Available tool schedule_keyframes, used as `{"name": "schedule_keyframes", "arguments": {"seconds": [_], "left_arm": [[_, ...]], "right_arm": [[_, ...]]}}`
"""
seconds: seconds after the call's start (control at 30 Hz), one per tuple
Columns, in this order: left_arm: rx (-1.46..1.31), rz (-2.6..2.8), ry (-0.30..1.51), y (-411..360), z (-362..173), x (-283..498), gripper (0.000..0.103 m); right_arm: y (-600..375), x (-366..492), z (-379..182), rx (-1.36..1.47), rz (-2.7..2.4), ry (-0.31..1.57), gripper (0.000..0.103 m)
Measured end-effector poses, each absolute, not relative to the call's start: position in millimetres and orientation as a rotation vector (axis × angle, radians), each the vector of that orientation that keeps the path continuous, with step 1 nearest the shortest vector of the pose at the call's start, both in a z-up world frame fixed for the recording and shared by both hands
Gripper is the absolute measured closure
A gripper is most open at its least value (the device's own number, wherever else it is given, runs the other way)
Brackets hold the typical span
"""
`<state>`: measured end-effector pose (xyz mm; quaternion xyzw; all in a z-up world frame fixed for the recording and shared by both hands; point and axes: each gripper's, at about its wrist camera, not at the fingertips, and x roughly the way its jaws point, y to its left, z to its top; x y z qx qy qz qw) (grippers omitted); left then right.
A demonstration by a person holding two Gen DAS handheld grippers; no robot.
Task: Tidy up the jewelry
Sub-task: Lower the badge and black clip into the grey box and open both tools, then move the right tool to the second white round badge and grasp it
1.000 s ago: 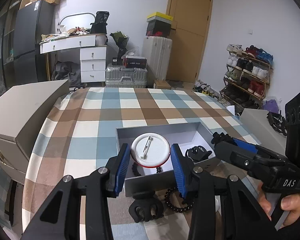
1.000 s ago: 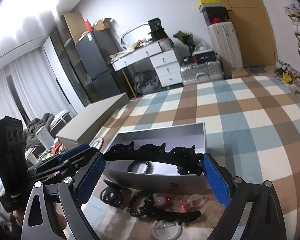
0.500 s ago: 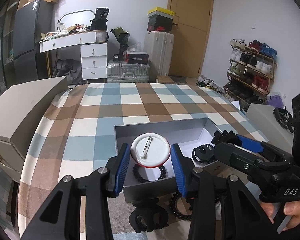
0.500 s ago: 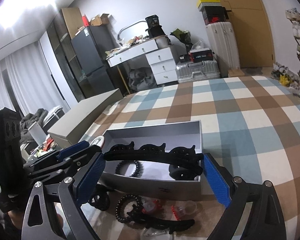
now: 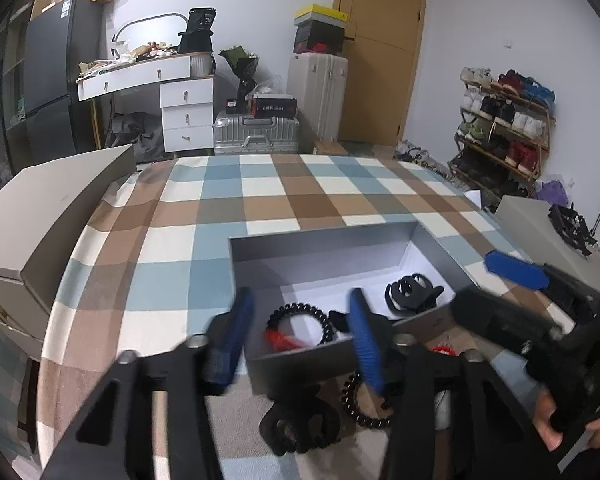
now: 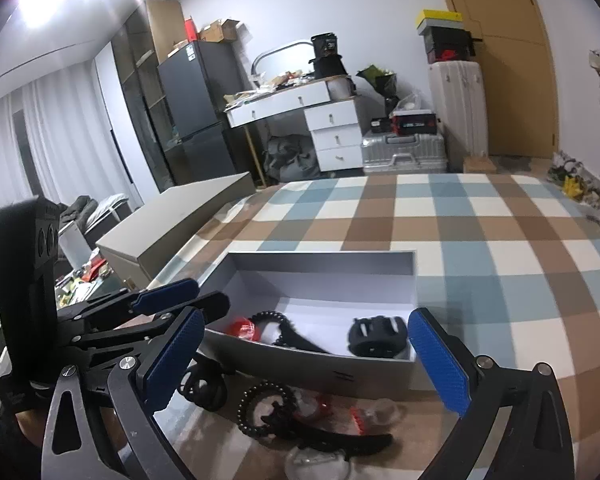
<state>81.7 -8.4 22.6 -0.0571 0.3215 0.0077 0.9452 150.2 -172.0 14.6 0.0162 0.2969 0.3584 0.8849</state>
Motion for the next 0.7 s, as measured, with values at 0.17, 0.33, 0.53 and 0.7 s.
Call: {"name": "schedule_keyframes", "arguments": {"seconds": [0.17, 0.33, 0.53, 0.7], "left_arm": [[-0.147, 0.022, 0.663, 0.1, 24.8, 68.0, 0.023], [-0.165, 0.041, 0.655, 6.4, 25.8, 53.5, 0.016], [-0.131, 0.061, 0.650, 7.0, 19.5, 37.1, 0.001], [-0.107, 0.051, 0.671, 8.8, 11.7, 31.3, 0.001]], "right_arm": [[-185.7, 151.6, 15.3, 0.038, 0.716, 0.643, 0.000], [-196.6, 149.9, 13.3, 0.045, 0.689, 0.676, 0.000], [-199.1, 141.9, 9.0, 0.003, 0.683, 0.712, 0.000], [-196.8, 138.9, -0.9, -0.047, 0.670, 0.758, 0.000]]}}
